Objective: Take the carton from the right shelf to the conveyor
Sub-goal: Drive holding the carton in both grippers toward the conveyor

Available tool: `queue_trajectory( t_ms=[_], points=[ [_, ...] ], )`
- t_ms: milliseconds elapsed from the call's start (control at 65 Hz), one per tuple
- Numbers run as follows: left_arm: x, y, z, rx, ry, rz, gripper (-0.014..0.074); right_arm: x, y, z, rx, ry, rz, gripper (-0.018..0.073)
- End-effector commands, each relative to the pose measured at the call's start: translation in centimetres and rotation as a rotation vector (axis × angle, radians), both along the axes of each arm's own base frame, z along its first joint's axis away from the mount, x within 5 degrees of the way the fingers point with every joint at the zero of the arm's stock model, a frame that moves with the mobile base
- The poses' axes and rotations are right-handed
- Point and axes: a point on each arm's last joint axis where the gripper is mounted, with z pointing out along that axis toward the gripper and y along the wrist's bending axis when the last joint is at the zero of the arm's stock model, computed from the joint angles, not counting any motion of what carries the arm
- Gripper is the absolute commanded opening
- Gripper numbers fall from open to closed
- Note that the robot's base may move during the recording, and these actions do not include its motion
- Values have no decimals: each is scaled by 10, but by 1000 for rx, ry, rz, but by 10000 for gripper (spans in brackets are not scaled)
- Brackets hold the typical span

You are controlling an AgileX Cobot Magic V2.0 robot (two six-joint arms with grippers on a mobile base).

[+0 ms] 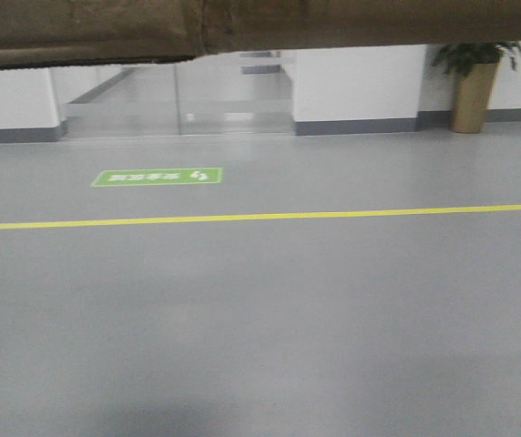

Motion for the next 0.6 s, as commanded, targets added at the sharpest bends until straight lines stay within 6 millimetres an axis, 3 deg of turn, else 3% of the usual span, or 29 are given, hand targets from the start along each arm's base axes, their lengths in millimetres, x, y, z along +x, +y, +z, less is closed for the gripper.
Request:
queue_trajectory(
  t_ms=[0,585],
  points=[
    [-6,2,5,2,-30,-6,-16,1,-6,8,-11,-87,-26,-67],
    [-6,2,5,3,-30,-5,-16,2,-6,9,-7,-95,-25,-67]
  ],
)
